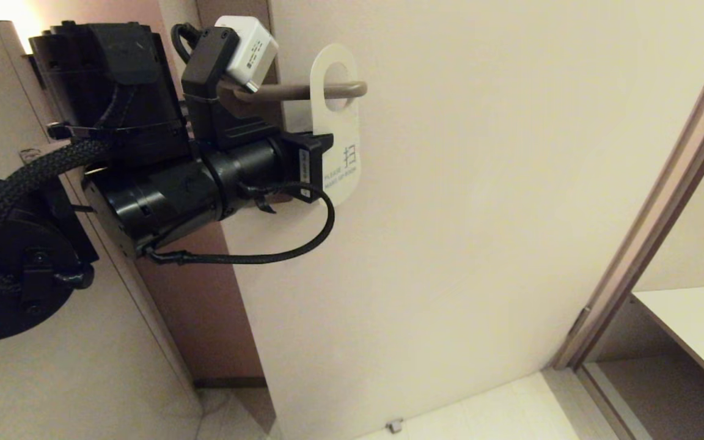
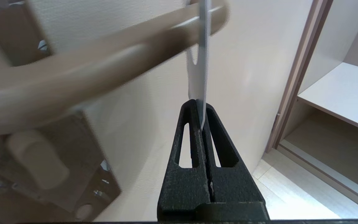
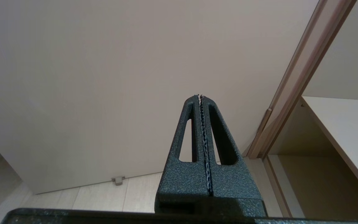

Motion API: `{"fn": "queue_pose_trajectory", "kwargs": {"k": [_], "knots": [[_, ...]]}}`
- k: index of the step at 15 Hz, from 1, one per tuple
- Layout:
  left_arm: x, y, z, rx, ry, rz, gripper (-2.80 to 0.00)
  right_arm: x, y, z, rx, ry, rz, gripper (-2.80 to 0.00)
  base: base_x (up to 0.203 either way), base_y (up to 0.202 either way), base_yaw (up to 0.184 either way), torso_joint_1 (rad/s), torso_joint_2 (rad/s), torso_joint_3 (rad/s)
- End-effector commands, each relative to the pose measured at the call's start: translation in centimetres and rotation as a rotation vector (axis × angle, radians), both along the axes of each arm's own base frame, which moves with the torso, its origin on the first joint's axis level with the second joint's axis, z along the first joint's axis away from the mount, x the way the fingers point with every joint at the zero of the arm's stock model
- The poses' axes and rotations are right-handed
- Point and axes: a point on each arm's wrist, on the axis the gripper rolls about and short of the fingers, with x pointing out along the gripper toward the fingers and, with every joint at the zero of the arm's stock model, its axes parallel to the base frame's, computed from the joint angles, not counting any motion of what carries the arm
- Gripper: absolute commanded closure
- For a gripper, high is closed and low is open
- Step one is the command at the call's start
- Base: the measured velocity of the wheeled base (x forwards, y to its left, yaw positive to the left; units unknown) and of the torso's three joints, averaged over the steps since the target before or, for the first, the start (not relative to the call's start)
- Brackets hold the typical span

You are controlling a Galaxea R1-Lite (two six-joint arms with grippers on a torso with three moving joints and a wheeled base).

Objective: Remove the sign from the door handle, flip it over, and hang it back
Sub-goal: Take down the sign

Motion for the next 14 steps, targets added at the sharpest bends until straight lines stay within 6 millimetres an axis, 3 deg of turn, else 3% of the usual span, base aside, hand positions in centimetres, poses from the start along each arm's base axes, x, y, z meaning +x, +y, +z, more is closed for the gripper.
{"fn": "queue_pose_trajectory", "kwargs": {"k": [1, 14], "knots": [[-0.6, -0.6, 0.2, -0.004, -0.006, -0.017, 0.0, 0.0, 0.0, 0.0, -0.001, 0.001, 0.0, 0.0, 0.0, 0.0, 0.0, 0.0, 0.0, 0.0], [-1.1, -2.1, -0.1, -0.003, -0.004, -0.053, 0.0, 0.0, 0.0, 0.0, -0.001, 0.001, 0.0, 0.0, 0.0, 0.0, 0.0, 0.0, 0.0, 0.0]]}}
